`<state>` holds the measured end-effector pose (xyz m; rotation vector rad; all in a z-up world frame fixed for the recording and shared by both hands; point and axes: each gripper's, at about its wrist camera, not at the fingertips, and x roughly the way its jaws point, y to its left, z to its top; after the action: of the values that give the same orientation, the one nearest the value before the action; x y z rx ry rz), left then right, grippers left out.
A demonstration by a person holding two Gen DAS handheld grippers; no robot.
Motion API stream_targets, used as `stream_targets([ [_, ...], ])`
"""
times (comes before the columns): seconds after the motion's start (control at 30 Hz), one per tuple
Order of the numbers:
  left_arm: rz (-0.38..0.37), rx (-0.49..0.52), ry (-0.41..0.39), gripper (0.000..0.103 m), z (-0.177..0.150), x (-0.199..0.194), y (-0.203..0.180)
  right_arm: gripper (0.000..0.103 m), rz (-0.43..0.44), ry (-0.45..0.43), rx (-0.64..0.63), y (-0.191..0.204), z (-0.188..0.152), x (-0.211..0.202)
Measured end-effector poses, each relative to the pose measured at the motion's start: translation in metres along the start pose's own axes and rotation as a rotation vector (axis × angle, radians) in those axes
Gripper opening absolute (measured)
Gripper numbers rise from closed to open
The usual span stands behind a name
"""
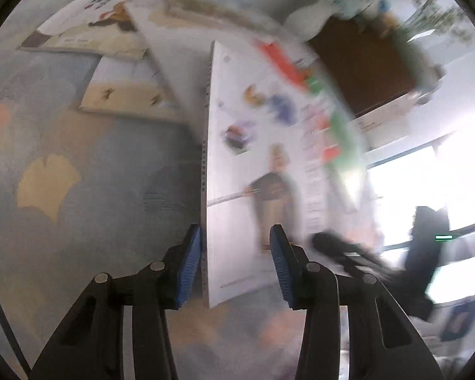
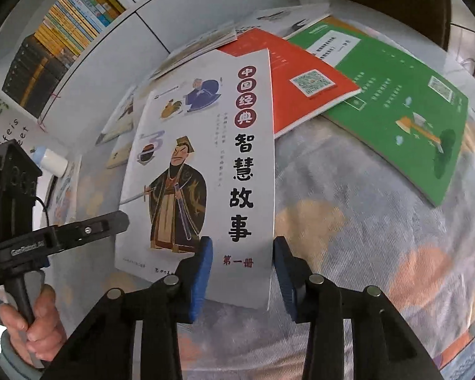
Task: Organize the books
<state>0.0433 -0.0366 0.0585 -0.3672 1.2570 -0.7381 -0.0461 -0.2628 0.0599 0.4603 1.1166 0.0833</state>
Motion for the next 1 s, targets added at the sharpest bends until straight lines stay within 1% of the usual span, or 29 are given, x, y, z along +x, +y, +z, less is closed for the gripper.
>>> stream_targets([
  [0.07, -0.144, -0.006, -0.043, 0.040, -0.001, -0.019, -0.007, 0.039, 0.041, -0.003, 0.042, -0.015, -0.003, -0.003],
  [0.1, -0.183, 0.002, -0.063, 0.040, -0.002, -0.026, -0.012, 0.039, 0.061, -0.003, 0.059, -0.019, -0.003, -0.003],
  [0.13, -0.184, 0.014, -0.068, 0.040, -0.002, -0.028, -0.017, 0.039, 0.081, -0.001, 0.074, -0.022, -0.004, -0.002],
  [0.17, -0.164, 0.019, -0.066, 0.040, -0.003, -0.026, -0.019, 0.039, 0.096, 0.000, 0.084, -0.024, -0.003, -0.002],
  [0.2, -0.119, 0.027, -0.060, 0.040, -0.005, -0.019, -0.021, 0.039, 0.103, 0.001, 0.088, -0.025, -0.003, -0.002],
  [0.27, -0.006, 0.034, -0.040, 0.038, -0.007, -0.003, -0.019, 0.039, 0.108, 0.001, 0.089, -0.024, -0.003, -0.003],
  [0.3, 0.025, 0.033, -0.032, 0.037, -0.009, 0.004, -0.016, 0.040, 0.112, 0.000, 0.091, -0.024, -0.004, -0.003],
  [0.33, 0.036, 0.024, -0.019, 0.028, -0.010, 0.012, -0.013, 0.040, 0.115, -0.002, 0.091, -0.027, -0.005, -0.006],
  [0.37, 0.034, 0.006, 0.000, 0.015, -0.012, 0.020, -0.010, 0.040, 0.116, -0.003, 0.090, -0.026, -0.005, -0.006],
  [0.4, 0.032, -0.004, 0.012, 0.013, -0.014, 0.025, -0.009, 0.040, 0.116, -0.004, 0.087, -0.024, -0.005, -0.005],
  [0.53, 0.011, -0.005, 0.026, 0.013, -0.015, 0.039, -0.018, 0.040, 0.116, -0.010, 0.081, -0.027, -0.010, -0.007],
  [0.57, -0.014, -0.010, 0.035, 0.013, -0.012, 0.040, -0.021, 0.040, 0.120, -0.009, 0.085, -0.028, -0.010, -0.008],
  [0.6, -0.067, -0.029, 0.046, 0.013, -0.009, 0.040, -0.024, 0.040, 0.125, -0.006, 0.091, -0.029, -0.010, -0.008],
  [0.63, -0.135, -0.058, 0.054, 0.013, -0.004, 0.040, -0.025, 0.040, 0.139, 0.005, 0.111, -0.031, -0.009, -0.008],
  [0.7, -0.220, -0.098, 0.058, 0.013, 0.002, 0.034, -0.027, 0.043, 0.178, 0.035, 0.150, -0.039, -0.007, -0.008],
  [0.77, -0.300, -0.123, 0.052, 0.013, 0.010, 0.028, -0.030, 0.050, 0.262, 0.042, 0.221, -0.052, -0.007, -0.017],
  [0.8, -0.338, -0.145, 0.054, 0.013, 0.013, 0.026, -0.029, 0.059, 0.300, 0.040, 0.249, -0.059, -0.008, -0.020],
  [0.83, -0.365, -0.160, 0.055, 0.013, 0.016, 0.024, -0.028, 0.065, 0.345, 0.037, 0.282, -0.066, -0.010, -0.023],
  [0.87, -0.366, -0.163, 0.054, 0.013, 0.018, 0.024, -0.029, 0.069, 0.398, 0.033, 0.320, -0.074, -0.011, -0.024],
  [0.9, -0.347, -0.154, 0.054, 0.013, 0.020, 0.024, -0.030, 0.072, 0.452, 0.029, 0.363, -0.083, -0.012, -0.023],
  [0.93, -0.337, -0.152, 0.056, 0.013, 0.020, 0.025, -0.031, 0.073, 0.485, 0.024, 0.391, -0.088, -0.012, -0.022],
  [1.0, -0.363, -0.182, 0.072, 0.012, 0.021, 0.033, -0.030, 0.073, 0.551, 0.025, 0.440, -0.094, -0.009, -0.014],
])
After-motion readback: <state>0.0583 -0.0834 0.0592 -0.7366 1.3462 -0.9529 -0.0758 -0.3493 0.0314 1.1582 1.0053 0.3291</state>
